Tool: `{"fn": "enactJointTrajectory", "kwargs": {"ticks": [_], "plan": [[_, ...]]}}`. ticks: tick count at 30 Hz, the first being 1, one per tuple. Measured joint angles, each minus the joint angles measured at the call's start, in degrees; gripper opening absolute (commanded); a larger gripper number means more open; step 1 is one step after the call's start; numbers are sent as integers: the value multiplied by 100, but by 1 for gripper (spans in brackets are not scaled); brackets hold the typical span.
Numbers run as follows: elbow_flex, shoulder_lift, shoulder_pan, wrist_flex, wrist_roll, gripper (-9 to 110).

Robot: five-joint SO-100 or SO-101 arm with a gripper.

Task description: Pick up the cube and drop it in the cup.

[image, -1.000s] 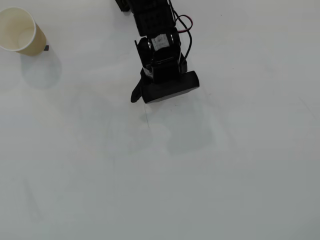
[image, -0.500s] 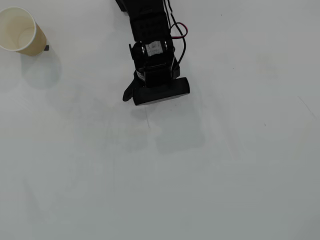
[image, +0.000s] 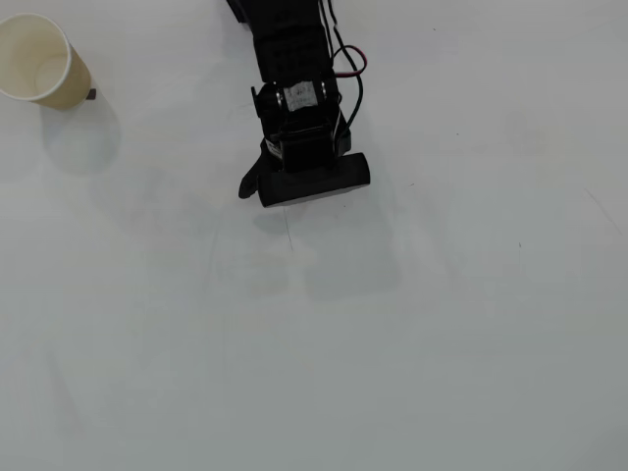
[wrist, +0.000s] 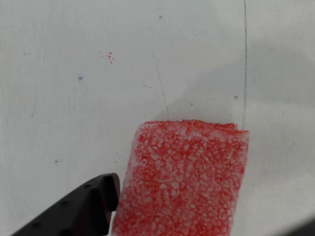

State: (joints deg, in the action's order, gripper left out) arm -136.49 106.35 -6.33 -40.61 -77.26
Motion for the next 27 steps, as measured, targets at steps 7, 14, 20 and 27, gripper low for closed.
{"fn": "enactJointTrajectory", "kwargs": {"ticks": [7, 14, 20, 27], "plan": [[0, 0, 0, 0, 0, 46], [0, 0, 53, 0, 0, 42], [0, 0, 35, 220, 0, 32], [0, 0, 53, 316, 0, 23]]}}
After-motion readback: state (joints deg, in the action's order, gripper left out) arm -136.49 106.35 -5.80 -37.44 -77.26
